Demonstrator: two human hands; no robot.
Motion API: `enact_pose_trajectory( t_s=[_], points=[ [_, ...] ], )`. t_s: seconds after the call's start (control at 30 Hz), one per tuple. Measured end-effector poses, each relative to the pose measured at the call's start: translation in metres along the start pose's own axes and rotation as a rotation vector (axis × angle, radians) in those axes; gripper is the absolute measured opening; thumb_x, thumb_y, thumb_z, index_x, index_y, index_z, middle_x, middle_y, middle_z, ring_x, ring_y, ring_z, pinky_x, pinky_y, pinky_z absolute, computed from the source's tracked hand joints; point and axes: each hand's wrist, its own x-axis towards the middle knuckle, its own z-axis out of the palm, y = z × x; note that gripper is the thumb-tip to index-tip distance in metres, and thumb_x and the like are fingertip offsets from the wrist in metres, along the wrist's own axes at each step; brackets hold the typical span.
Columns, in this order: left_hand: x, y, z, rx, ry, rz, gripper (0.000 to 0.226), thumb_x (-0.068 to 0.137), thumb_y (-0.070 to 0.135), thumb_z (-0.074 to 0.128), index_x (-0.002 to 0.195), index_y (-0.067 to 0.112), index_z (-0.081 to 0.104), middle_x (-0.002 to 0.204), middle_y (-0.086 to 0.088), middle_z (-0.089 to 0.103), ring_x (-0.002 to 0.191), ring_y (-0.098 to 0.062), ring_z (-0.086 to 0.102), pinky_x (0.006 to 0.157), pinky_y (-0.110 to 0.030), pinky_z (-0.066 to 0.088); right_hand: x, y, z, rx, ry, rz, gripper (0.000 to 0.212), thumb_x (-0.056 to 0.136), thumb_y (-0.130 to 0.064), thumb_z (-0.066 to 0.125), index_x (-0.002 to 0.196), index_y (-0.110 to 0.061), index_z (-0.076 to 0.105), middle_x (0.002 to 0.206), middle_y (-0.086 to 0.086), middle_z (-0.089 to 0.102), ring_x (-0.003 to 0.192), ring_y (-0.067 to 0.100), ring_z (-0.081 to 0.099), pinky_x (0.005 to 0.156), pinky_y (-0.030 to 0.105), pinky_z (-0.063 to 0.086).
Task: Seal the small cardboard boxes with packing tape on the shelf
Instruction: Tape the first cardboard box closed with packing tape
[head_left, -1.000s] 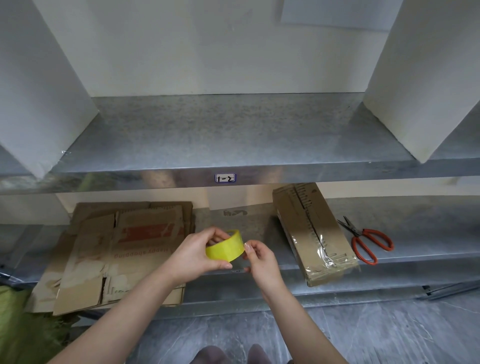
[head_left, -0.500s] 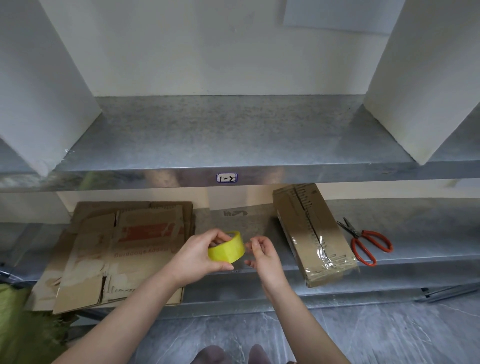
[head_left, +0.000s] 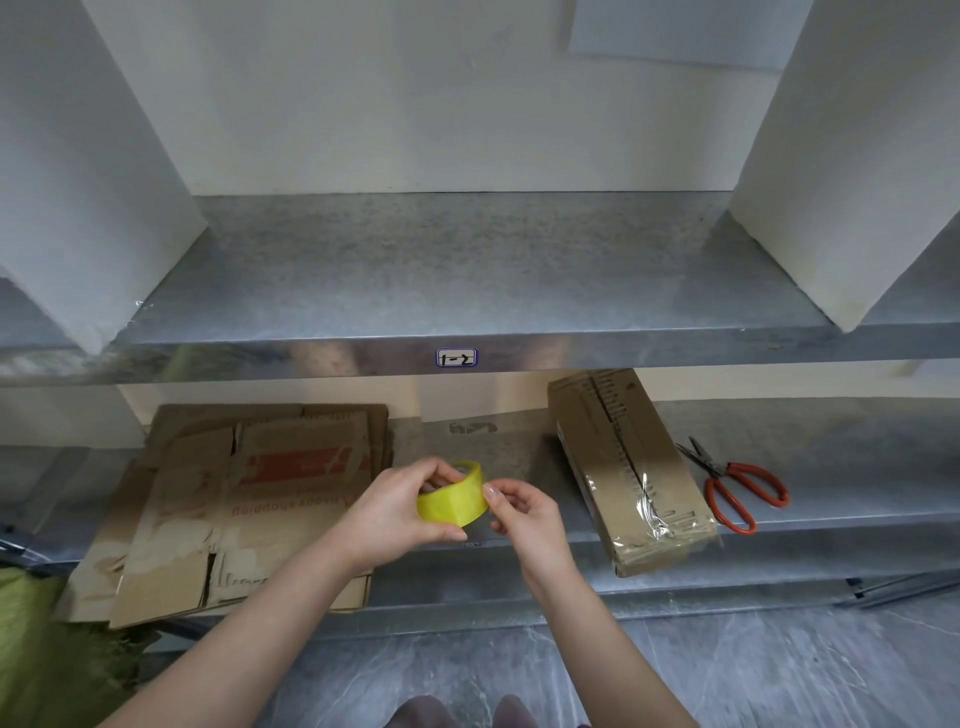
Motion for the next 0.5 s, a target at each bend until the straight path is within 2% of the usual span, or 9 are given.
enact_pose_trajectory(
  t_s=[0.17, 0.37, 0.5],
  points=[
    [-0.0016, -0.0036, 0.0010, 0.011, -0.010, 0.005, 0.058, 0.062, 0.041, 0.089, 0.111, 0.031, 0.059, 0.105, 0.025, 0.060, 0.099, 0.009, 0.053, 0.082, -0.010, 0.042, 0.0010, 0.0029, 0.0017, -0.055, -0.060, 0.027, 0.008, 0.095, -0.012, 0.061, 0.091, -0.009, 0.067, 0.073, -0.005, 0.061, 0.064, 0.004, 0.052, 0.058, 0.019, 0.045],
    [-0.0018, -0.0024, 0.0040, -0.003, 0.017, -0.005, 0.059, 0.061, 0.041, 0.089, 0.111, 0.030, 0.059, 0.103, 0.022, 0.061, 0.096, 0.008, 0.054, 0.078, -0.008, 0.041, 0.0000, 0.0062, 0.0039, -0.162, -0.014, -0.026, 0.008, 0.096, -0.017, 0.059, 0.091, -0.014, 0.064, 0.075, -0.005, 0.061, 0.064, 0.007, 0.052, 0.063, 0.026, 0.046],
    [-0.0018, -0.0009, 0.0032, -0.008, 0.019, -0.013, 0.060, 0.060, 0.041, 0.089, 0.111, 0.033, 0.058, 0.103, 0.023, 0.061, 0.097, 0.010, 0.053, 0.078, -0.007, 0.041, -0.0020, 0.0068, 0.0035, -0.066, 0.008, -0.048, 0.001, 0.094, -0.013, 0.063, 0.093, -0.014, 0.062, 0.081, -0.003, 0.064, 0.070, 0.008, 0.057, 0.063, 0.024, 0.048]
  ],
)
